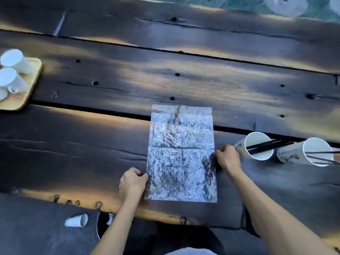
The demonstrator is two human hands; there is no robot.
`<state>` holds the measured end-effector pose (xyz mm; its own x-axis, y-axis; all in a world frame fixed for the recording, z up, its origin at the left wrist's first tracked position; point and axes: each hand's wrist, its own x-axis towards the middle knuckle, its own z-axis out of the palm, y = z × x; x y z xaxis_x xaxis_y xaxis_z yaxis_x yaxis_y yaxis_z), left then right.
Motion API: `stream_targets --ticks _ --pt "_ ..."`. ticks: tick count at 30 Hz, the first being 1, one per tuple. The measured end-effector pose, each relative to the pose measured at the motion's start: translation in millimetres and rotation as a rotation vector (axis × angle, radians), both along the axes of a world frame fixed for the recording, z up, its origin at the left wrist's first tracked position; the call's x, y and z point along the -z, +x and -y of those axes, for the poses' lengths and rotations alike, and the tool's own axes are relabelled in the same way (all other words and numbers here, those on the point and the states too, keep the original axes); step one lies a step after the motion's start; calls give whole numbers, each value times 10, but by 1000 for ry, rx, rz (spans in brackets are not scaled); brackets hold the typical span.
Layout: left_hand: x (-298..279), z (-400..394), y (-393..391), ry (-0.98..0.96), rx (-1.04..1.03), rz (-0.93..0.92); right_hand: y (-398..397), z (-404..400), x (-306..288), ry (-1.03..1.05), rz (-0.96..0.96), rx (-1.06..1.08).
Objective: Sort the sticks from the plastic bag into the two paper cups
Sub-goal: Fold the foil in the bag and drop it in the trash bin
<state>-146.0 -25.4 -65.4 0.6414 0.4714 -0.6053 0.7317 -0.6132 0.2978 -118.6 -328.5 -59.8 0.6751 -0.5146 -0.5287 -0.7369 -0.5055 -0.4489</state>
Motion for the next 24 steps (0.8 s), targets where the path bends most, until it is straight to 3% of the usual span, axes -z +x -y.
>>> stream_targets --ticks 4,7,11,18,24 --pt "-19 151 711 -133 69 212 399 44 102 83 74 89" --pt "111 210 1247 -248 126 267 646 128 245 238 85 242" --pt "226 286 1755 -390 39 283 911 155 207 276 145 304" --pt "332 454 2033 -469 -48 282 1073 201 282 409 153 419" --pt "-112 378 1972 -645 -59 422 1103 158 -175 548 407 340"
